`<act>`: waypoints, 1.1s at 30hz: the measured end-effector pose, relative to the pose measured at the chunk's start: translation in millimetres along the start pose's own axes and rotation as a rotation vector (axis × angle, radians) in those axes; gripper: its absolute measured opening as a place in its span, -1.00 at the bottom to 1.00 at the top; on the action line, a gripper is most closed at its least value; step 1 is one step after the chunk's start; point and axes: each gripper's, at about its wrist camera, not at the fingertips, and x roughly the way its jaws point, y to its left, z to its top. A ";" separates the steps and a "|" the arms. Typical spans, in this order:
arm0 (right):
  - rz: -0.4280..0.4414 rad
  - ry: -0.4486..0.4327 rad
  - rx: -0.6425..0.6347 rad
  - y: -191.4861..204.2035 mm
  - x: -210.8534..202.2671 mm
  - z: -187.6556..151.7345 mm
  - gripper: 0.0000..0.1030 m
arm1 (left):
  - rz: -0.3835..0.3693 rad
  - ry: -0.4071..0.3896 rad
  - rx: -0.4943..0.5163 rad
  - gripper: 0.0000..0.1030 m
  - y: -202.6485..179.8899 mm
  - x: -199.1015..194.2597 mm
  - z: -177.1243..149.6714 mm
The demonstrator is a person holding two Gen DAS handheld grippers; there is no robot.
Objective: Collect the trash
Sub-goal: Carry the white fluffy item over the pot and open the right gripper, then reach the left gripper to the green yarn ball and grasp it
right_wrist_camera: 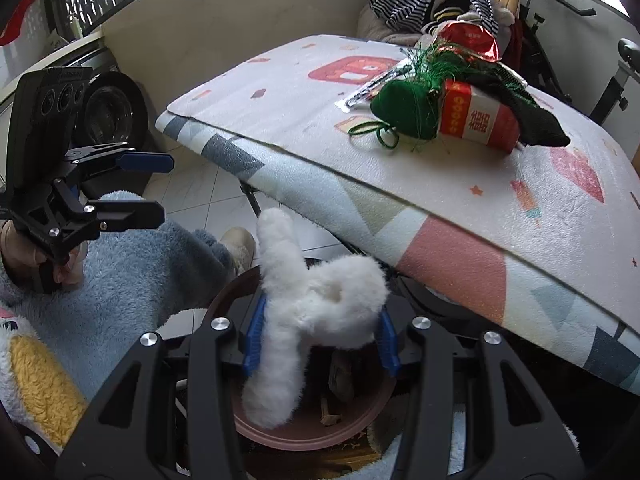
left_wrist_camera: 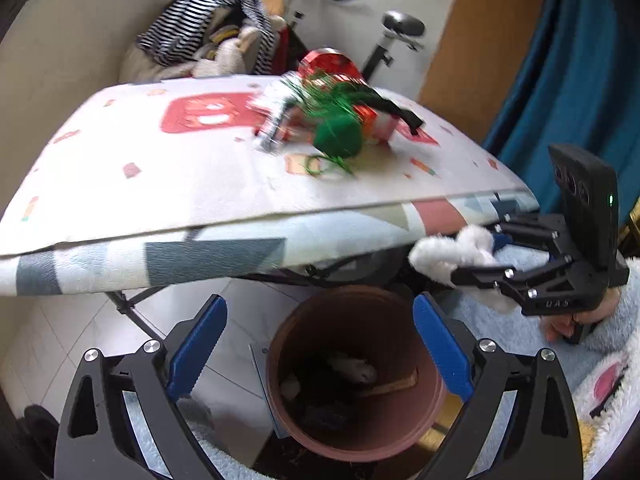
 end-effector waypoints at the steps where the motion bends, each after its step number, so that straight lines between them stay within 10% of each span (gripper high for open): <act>1: -0.001 0.004 0.005 0.0 0.8 -1.6 -0.08 | 0.009 -0.012 -0.014 0.79 1.4 -1.4 -0.5; 8: -0.009 0.025 0.001 3.8 7.5 -4.6 -0.01 | 0.029 -0.023 -0.050 0.79 7.0 -2.7 0.2; 15: -0.081 -0.030 0.066 -4.8 7.5 -3.8 0.80 | 0.032 -0.006 -0.027 0.79 2.2 0.7 -0.8; 33: -0.120 -0.075 0.204 -35.2 3.3 0.7 0.89 | 0.042 -0.014 -0.047 0.80 4.4 -1.2 -1.7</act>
